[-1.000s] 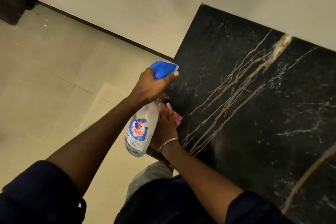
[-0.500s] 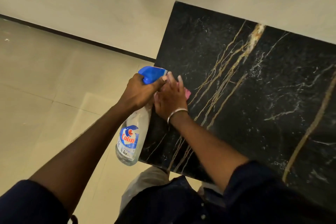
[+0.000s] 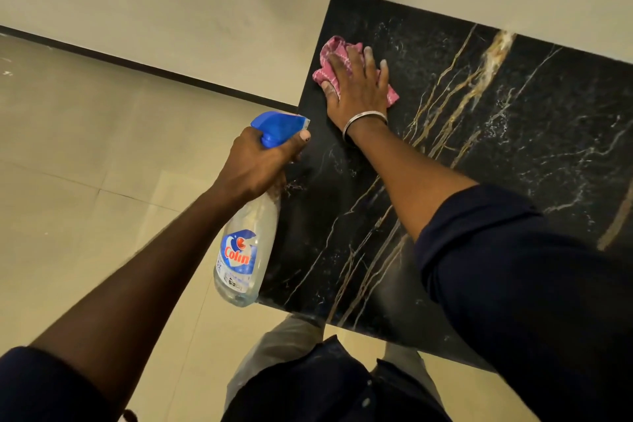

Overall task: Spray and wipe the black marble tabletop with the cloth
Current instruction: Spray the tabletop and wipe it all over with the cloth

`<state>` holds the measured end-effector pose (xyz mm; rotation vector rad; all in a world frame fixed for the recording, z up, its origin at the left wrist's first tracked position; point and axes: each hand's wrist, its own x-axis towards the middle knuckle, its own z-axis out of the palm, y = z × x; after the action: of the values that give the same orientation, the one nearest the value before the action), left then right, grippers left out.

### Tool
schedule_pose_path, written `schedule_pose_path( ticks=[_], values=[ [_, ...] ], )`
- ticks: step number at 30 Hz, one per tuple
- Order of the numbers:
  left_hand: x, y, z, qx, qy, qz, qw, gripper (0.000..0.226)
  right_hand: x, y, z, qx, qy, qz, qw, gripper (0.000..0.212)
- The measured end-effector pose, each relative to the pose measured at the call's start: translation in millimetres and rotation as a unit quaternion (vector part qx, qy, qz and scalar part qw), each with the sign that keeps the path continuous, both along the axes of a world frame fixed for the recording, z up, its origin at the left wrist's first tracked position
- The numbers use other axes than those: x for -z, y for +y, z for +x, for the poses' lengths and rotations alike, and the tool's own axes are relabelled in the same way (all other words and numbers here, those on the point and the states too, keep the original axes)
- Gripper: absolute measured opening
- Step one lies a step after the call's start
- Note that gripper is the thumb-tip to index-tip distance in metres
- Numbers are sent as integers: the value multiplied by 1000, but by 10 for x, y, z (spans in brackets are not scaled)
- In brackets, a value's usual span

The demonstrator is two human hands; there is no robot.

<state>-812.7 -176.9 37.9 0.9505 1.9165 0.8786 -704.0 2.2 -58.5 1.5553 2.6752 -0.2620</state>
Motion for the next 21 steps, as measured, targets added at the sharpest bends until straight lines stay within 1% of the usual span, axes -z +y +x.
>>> schedule_pose_path(
  ticks=[3, 5, 7, 8, 11, 13, 15, 18, 19, 21],
  values=[
    [-88, -80, -19, -9, 11, -11, 1000, 37, -2, -559, 48, -31, 0, -4, 1000, 63],
    [-136, -132, -26, -13, 13, -12, 1000, 39, -4, -1075, 70, -62, 0, -7, 998, 65],
    [-159, -186, -9, -24, 11, -8, 1000, 41, -41, -1641, 114, -89, 20, -15, 996, 64],
    [-176, -208, 7, -29, 11, -5, 999, 38, -61, -1924, 149, -106, 28, -24, 994, 64],
    [-216, -252, 57, -22, 20, -5, 1000, 40, -78, -2719, 330, -164, 19, -63, 984, 75],
    [-216, -267, 84, -17, 18, -10, 1000, 42, -10, -3080, 484, -201, 13, -69, 977, 77],
    [-202, -276, 107, -14, 12, -12, 1000, 43, 37, -3233, 600, -236, 17, -68, 969, 77],
    [-179, -271, 133, -4, 6, -9, 1000, 43, 41, -3030, 660, -301, 6, -49, 952, 79],
    [-175, -266, 139, -3, 4, -6, 1000, 42, 30, -2867, 651, -303, 4, -44, 952, 78],
    [-160, -247, 138, -6, 7, 1, 1000, 40, 22, -2440, 584, -263, 12, -33, 964, 68]
  ],
)
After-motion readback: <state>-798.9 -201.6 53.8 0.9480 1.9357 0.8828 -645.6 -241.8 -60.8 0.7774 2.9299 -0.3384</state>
